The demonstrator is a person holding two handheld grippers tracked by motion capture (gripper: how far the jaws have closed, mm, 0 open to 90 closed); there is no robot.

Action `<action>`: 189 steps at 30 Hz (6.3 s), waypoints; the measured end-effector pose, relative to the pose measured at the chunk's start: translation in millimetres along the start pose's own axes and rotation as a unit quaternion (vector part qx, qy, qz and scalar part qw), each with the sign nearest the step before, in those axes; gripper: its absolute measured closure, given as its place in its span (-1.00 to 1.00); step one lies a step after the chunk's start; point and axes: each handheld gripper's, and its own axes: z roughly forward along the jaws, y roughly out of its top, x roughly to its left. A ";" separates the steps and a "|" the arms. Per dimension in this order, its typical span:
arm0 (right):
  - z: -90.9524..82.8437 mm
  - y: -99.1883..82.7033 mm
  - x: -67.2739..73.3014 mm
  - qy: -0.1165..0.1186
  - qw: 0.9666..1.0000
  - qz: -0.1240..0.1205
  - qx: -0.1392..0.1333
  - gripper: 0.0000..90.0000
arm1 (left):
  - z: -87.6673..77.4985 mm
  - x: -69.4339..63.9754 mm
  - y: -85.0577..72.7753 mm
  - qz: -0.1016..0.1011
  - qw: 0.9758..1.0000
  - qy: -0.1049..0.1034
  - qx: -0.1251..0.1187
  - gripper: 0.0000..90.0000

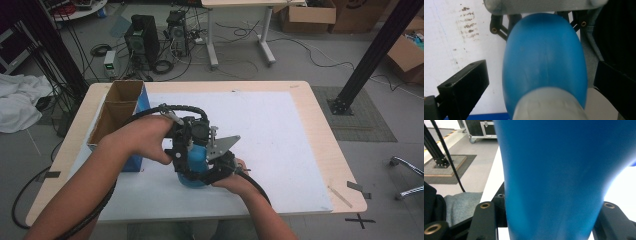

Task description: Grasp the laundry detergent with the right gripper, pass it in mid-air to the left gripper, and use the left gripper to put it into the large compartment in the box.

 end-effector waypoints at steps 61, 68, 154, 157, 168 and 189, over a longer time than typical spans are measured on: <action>3.8 3.7 1.4 0.001 1.000 0.005 -0.006 -0.02 | 2.3 -4.4 1.6 0.000 0.999 0.028 0.033 -0.37; 4.8 3.6 1.6 0.002 1.000 0.005 -0.008 -0.02 | 1.9 -5.0 1.0 -0.001 0.999 0.031 0.034 -0.34; -120.6 52.3 -29.3 -0.039 0.915 -0.029 0.400 -1.00 | -142.7 66.1 -92.9 -0.411 0.909 -0.021 0.071 -0.15; -121.5 55.1 -28.8 -0.036 0.914 -0.036 0.402 -1.00 | -151.1 69.1 -106.3 -0.470 0.879 -0.018 0.071 -0.15; -131.1 59.2 -30.2 -0.032 0.907 -0.046 0.418 -1.00 | -171.1 68.6 -152.5 -0.618 0.782 -0.028 0.077 -0.15; -137.8 57.6 -32.3 -0.031 0.903 -0.040 0.428 -1.00 | -154.3 79.4 -196.8 -0.699 0.712 -0.008 0.068 -0.15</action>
